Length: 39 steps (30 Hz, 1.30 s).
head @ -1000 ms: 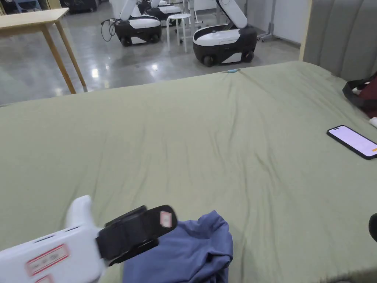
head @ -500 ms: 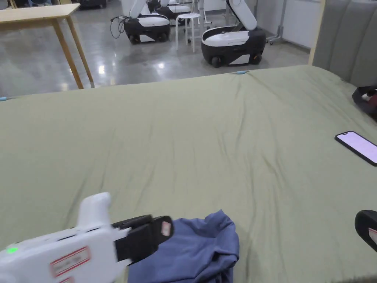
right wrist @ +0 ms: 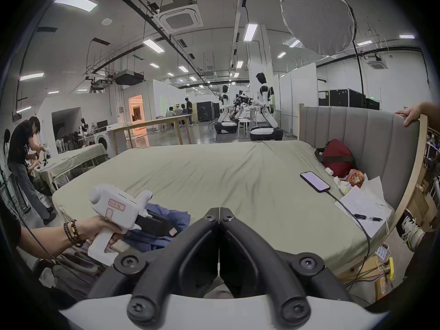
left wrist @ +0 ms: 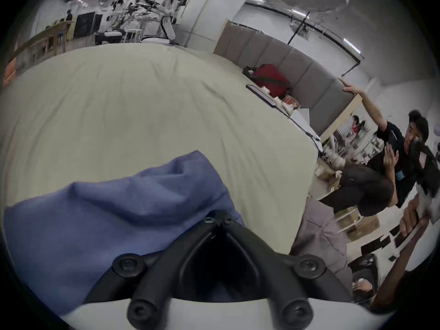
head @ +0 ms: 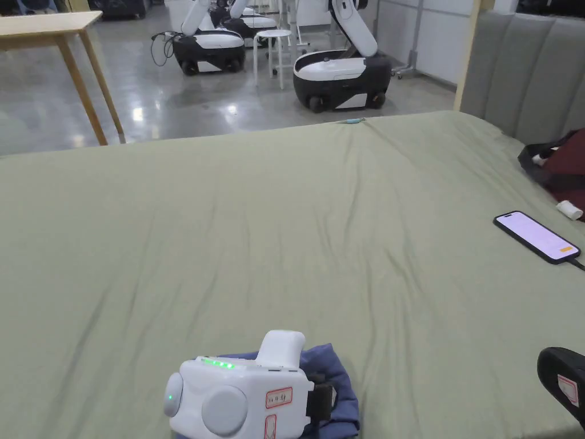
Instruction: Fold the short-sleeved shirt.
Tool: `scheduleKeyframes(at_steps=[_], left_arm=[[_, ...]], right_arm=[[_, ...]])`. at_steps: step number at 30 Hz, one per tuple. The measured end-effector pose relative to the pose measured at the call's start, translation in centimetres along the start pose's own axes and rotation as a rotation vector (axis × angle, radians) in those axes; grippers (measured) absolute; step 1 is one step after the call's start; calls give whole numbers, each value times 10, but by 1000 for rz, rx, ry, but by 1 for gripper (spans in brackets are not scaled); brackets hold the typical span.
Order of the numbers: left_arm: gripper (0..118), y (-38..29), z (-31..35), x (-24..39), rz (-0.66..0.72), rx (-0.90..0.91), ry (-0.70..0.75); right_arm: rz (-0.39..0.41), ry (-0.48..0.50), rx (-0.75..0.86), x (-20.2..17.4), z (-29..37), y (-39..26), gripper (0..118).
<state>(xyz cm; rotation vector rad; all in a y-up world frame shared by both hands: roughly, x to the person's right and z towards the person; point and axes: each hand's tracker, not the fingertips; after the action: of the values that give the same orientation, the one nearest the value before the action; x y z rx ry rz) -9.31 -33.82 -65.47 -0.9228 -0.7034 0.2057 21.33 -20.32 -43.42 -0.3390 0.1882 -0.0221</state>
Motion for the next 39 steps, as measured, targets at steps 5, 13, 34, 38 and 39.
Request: scheduleKeyframes(at_steps=[5,13,34,38,39], left_arm=[[0,4,59,7,-54,160,1],[0,-40,207,-17,-31,443,67],[0,-106,227,-75,213,456,76],[65,-99,216,-90,268,458,16],[105,-96,211,-95,297,435,-18]], right_arm=[[39,65,5,-12,-14,7,0],[90,170,46,-38,-25,20,0],[-384,484,-477,-56,-252,-83,0],[-368,474,-480,-60,-250,-77,0],[-336,463,-485,-62,-250,-75,0]])
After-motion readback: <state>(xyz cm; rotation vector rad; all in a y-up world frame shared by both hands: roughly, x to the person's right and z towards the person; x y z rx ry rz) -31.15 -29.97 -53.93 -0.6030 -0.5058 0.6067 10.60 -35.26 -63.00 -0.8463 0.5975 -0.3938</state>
